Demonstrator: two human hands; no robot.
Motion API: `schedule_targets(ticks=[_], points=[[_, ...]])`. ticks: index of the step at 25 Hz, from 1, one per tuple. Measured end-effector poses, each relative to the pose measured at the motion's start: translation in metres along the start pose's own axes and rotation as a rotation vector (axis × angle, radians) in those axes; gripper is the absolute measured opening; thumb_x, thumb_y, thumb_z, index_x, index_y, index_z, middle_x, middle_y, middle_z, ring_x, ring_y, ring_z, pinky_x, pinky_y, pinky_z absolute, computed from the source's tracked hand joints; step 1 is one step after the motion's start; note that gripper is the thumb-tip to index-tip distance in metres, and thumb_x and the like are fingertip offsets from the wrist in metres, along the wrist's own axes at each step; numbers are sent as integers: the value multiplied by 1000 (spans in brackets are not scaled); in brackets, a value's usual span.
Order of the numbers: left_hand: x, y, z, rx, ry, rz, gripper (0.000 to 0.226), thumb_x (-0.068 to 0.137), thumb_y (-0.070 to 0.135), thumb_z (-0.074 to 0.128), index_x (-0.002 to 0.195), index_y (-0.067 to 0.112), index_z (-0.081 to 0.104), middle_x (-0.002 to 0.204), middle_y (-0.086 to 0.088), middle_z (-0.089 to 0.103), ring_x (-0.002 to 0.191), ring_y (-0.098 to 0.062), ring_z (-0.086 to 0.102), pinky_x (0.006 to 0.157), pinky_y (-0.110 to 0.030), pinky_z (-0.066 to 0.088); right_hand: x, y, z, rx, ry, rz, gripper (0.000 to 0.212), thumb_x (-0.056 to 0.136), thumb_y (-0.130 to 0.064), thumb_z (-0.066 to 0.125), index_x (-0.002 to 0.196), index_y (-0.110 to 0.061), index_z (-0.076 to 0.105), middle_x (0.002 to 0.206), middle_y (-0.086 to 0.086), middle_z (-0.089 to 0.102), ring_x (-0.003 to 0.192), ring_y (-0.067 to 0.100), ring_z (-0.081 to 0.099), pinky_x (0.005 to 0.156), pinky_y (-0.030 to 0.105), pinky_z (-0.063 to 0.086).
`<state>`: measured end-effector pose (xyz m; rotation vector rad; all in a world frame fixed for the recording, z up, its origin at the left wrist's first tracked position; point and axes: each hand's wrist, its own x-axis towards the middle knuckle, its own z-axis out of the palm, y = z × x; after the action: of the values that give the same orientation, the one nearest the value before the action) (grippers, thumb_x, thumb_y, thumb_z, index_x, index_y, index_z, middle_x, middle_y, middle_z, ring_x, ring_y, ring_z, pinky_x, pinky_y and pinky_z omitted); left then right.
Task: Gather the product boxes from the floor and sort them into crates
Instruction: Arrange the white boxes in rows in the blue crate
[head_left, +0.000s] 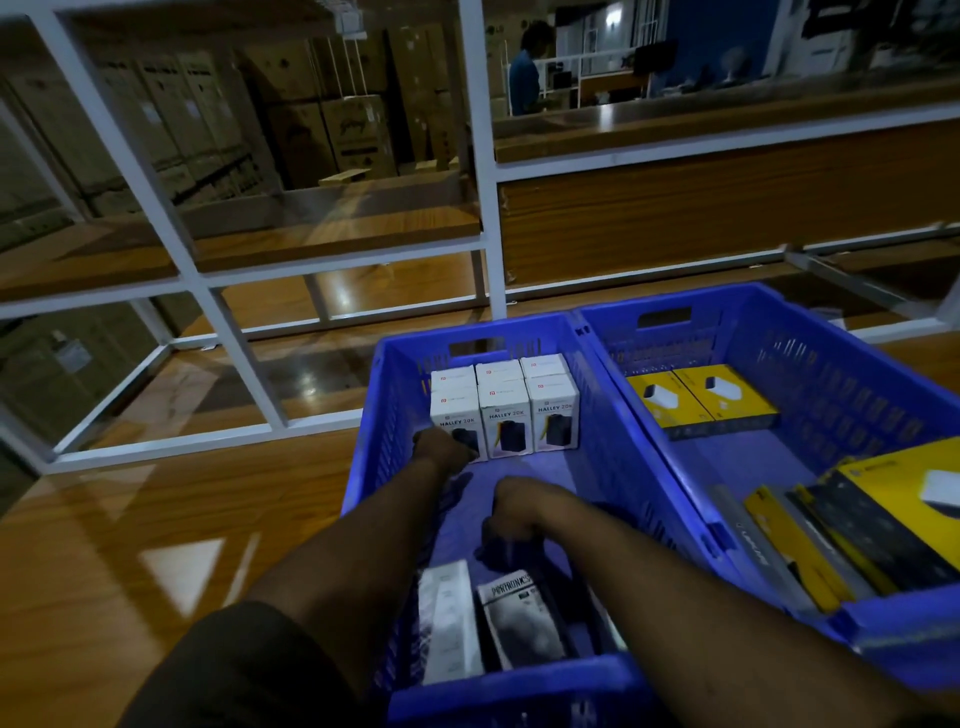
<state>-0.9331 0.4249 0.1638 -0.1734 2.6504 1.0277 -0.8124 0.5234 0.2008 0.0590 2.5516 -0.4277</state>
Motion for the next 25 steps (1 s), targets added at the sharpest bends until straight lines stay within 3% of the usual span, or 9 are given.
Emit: schedule_targets(ticks=[4, 6, 9, 11, 14, 17, 20, 22, 25], points=[[-38, 6, -10, 71, -67, -14, 64, 86, 25, 75, 135, -5, 47, 131, -20, 57, 118, -33, 58, 100, -39, 49, -10, 10, -14, 54, 71, 0, 30, 88, -25, 64, 106, -2, 59, 101, 15, 62, 79, 27, 58, 62, 31, 49], [-58, 6, -7, 19, -161, -50, 49, 87, 24, 75, 121, -7, 56, 100, -18, 64, 87, -29, 64, 85, -38, 53, -17, 22, -26, -40, 85, 17, 25, 88, -24, 65, 81, -2, 56, 82, 14, 59, 65, 26, 55, 52, 31, 46], [-88, 10, 5, 40, -291, -29, 28, 89, 23, 73, 82, 0, 59, 68, -11, 61, 56, -20, 56, 62, -32, 55, -28, 41, -35, -261, -94, 83, 33, 90, -30, 67, 69, -5, 58, 51, 3, 60, 54, 18, 51, 64, 35, 51], [-100, 20, 12, 155, -298, 63, 31, 87, 30, 74, 78, 2, 64, 70, -8, 67, 53, -15, 56, 53, -23, 52, -32, 46, -34, -346, -225, 114, 32, 89, -35, 68, 79, -5, 61, 71, 6, 64, 59, 20, 54, 63, 36, 52], [-109, 32, 21, 290, -355, 157, 36, 86, 32, 73, 99, -2, 74, 97, -13, 76, 68, -20, 62, 71, -30, 55, -32, 43, -23, -418, -354, 143, 38, 87, -44, 67, 102, -9, 65, 109, 8, 61, 91, 25, 60, 91, 39, 52], [-111, 29, 28, 238, -378, 154, 30, 91, 15, 66, 107, -10, 70, 103, -22, 72, 84, -28, 68, 76, -37, 54, -35, 37, -16, -379, -387, 170, 60, 91, -48, 60, 134, -6, 54, 134, 10, 58, 108, 24, 58, 88, 34, 45], [-106, 15, 29, 190, -383, 170, 30, 94, 10, 63, 111, -14, 67, 113, -26, 69, 71, -22, 63, 81, -36, 55, -38, 37, -16, -390, -411, 118, 63, 92, -48, 59, 135, -2, 52, 131, 11, 57, 106, 26, 56, 87, 34, 44], [-100, 7, 27, 198, -360, 202, 26, 93, 14, 66, 106, -8, 70, 106, -23, 71, 66, -18, 62, 80, -32, 57, -35, 36, -15, -400, -411, 95, 57, 93, -45, 60, 130, -2, 56, 127, 11, 59, 99, 25, 55, 88, 34, 45], [-97, 3, 23, 208, -310, 243, 17, 89, 20, 72, 102, 11, 66, 96, -12, 70, 51, 1, 61, 52, -11, 51, -28, 36, -11, -423, -373, 62, 39, 96, -41, 54, 98, -3, 64, 98, 12, 63, 79, 26, 58, 78, 34, 47]])
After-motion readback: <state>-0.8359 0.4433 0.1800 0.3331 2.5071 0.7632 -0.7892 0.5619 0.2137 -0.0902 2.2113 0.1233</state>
